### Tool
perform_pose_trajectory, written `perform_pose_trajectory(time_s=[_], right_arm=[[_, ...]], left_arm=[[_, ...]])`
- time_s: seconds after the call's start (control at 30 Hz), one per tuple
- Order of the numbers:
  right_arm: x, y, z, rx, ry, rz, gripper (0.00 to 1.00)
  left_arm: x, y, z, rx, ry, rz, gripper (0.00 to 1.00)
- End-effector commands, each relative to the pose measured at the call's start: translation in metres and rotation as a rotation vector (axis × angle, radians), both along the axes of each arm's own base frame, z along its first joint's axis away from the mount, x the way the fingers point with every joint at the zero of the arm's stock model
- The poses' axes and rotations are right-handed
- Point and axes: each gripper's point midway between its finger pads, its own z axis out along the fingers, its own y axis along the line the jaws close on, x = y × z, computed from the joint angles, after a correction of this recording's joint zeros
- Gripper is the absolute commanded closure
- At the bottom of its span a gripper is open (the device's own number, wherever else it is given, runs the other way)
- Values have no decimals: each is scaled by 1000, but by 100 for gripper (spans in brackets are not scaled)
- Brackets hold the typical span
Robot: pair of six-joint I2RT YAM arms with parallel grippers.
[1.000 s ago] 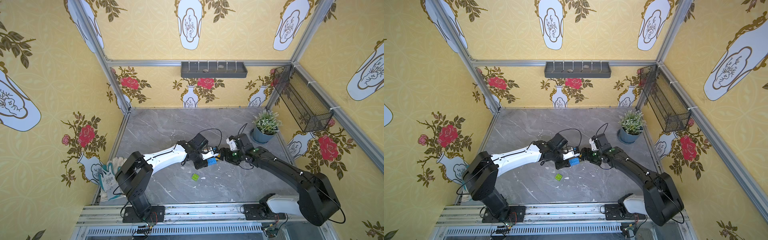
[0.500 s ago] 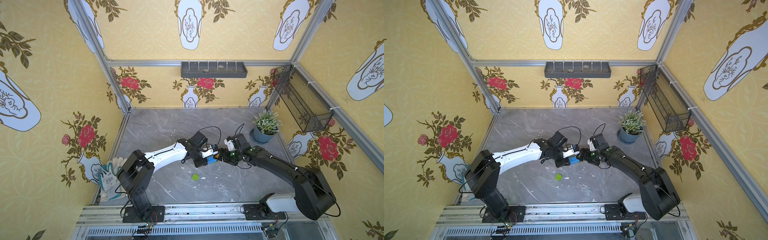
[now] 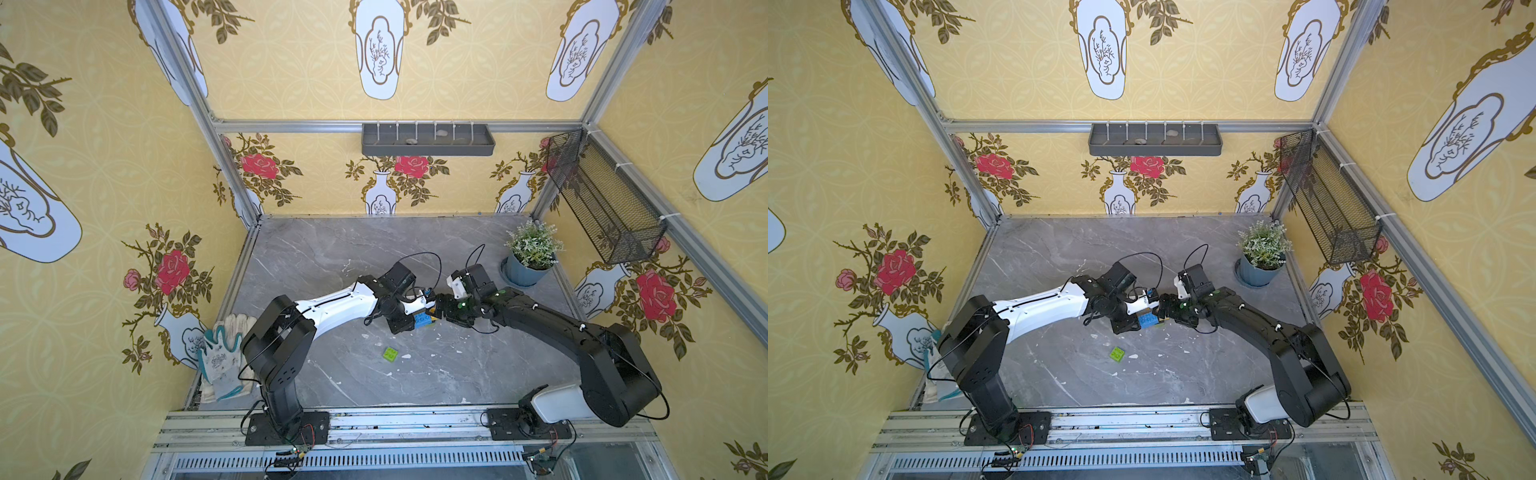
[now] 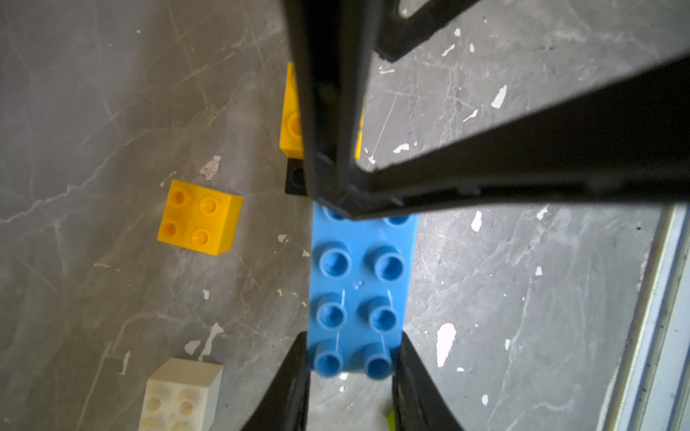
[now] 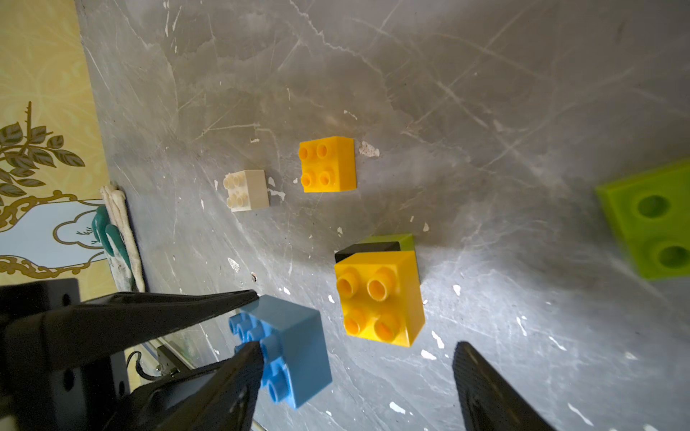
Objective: Assemble the number 4 with lego
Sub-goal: Assemble the lego brick with the lego brick.
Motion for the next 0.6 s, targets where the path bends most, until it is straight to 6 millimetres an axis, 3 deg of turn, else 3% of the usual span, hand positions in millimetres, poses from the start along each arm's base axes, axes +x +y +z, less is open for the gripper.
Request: perform_pose_trajectory(time_s=[0.0,0.57], right_arm=[[4,2,2,1,-26,10,18],[5,-1,-7,-18,-18,12,19]], left_arm=[[-1,0,-4,7,26,7,100],[7,1,-10,30,44,35,100]])
